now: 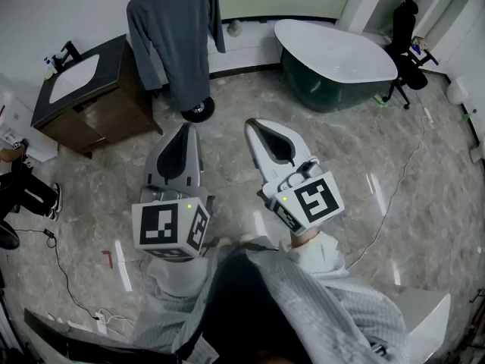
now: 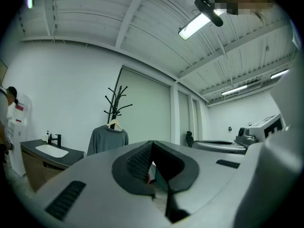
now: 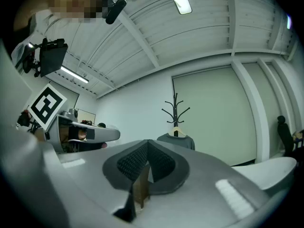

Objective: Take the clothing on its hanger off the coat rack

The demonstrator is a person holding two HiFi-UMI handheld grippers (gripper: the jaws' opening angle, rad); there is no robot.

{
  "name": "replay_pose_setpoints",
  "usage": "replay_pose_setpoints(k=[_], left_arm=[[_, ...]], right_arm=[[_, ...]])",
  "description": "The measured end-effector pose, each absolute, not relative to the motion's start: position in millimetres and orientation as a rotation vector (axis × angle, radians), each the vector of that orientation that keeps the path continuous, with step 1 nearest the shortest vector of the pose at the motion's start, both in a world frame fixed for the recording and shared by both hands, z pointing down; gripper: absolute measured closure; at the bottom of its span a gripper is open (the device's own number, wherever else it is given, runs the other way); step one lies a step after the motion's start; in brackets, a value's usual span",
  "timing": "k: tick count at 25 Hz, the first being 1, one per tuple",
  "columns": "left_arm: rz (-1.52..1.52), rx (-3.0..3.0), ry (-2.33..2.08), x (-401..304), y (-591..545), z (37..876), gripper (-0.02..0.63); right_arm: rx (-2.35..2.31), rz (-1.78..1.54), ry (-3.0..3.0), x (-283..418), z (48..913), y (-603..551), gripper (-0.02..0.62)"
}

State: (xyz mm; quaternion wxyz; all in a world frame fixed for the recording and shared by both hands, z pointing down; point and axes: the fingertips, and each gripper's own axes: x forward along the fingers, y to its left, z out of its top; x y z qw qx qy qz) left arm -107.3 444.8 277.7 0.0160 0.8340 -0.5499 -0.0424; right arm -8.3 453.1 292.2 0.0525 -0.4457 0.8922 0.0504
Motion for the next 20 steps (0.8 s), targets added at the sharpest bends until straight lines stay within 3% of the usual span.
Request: replay_pose_setpoints(k=[20], left_arm=[[-0.094, 2.577, -1.741, -70.8, 445.1, 296.4, 0.601]], right_arm=[[-1.298, 0.11, 2.703, 27.8, 306.4, 454.0, 0.592]])
